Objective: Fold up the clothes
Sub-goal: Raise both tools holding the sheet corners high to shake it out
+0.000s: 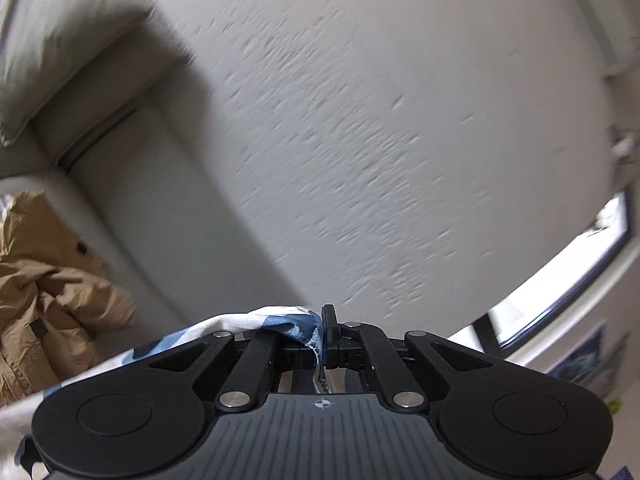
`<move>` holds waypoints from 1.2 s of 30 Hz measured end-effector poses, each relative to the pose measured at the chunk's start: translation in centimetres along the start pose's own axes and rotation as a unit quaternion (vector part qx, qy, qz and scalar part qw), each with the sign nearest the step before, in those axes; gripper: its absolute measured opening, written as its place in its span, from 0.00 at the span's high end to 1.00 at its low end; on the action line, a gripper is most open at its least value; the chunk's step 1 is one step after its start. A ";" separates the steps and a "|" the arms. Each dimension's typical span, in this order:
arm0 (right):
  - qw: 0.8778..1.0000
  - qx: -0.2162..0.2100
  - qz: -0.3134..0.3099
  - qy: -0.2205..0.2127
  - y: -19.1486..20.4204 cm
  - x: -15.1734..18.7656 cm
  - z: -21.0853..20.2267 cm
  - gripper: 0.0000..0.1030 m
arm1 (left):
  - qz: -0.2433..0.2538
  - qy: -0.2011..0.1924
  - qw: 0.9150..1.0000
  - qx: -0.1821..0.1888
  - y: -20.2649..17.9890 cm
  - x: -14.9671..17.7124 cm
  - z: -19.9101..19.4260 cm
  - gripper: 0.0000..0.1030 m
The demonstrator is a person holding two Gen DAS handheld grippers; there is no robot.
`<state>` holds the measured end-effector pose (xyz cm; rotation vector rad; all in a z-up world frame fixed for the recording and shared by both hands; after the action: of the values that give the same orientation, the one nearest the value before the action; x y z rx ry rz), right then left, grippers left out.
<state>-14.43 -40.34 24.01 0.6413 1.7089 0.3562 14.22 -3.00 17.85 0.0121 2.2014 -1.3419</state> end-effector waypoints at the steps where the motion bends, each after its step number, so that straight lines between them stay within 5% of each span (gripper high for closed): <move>1: 1.000 0.009 0.007 0.000 -0.4 -0.5 2.2 0.99 | 0.001 -0.001 1.000 -0.012 -0.5 -0.6 1.8 1.00; 3: 0.999 0.026 0.022 0.000 -1.3 -1.6 6.6 0.99 | 0.044 -0.025 0.999 0.004 -3.7 -2.6 2.7 1.00; 5: 0.999 0.032 0.019 -0.019 -1.0 -3.2 9.5 0.99 | 0.103 -0.087 0.989 0.060 -8.1 -4.7 0.4 1.00; 8: 0.988 -0.008 -0.063 -0.144 4.3 -7.2 4.3 0.99 | 0.172 -0.158 0.965 0.116 -13.1 -6.1 -3.8 1.00; 10: 0.980 -0.015 -0.087 -0.180 5.3 -7.9 1.6 0.99 | 0.186 -0.158 0.962 0.120 -13.5 -6.1 -4.9 1.00; 15: 0.998 0.020 -0.043 -0.046 -1.3 -3.8 3.2 0.99 | 0.133 -0.045 0.986 0.087 -5.9 -3.1 -0.9 1.00; 19: 0.997 0.047 -0.006 0.063 -6.5 -0.5 4.3 0.99 | 0.068 0.072 0.995 0.007 4.0 2.1 6.7 1.00; 24: 0.970 0.095 0.087 0.205 -16.2 10.4 9.0 0.99 | -0.003 0.176 0.981 -0.081 15.9 10.2 14.3 1.00; 28: 0.936 0.143 0.147 0.285 -22.8 19.6 11.7 0.99 | -0.020 0.205 0.965 -0.162 22.6 15.1 16.8 1.00; 32: 0.913 0.173 0.175 0.325 -26.3 25.9 11.0 0.99 | -0.012 0.219 0.953 -0.208 26.0 17.1 17.5 1.00; 36: 0.910 0.180 0.178 0.328 -26.9 27.2 9.7 0.99 | 0.017 0.201 0.955 -0.218 25.5 17.6 15.6 1.00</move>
<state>-14.66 -46.84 -14.92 1.2134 2.3286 0.5639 13.63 -7.80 -16.52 0.1710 2.7860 -0.8610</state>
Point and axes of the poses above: each gripper's, at about its wrist camera, not at the fingertips, and z roughly the way its jaws point, y to its left, x to its underside, the point moved 2 cm from there along z, roughly the way its jaws point, and after that the axes turned 14 degrees about y, right-handed, at the moved point
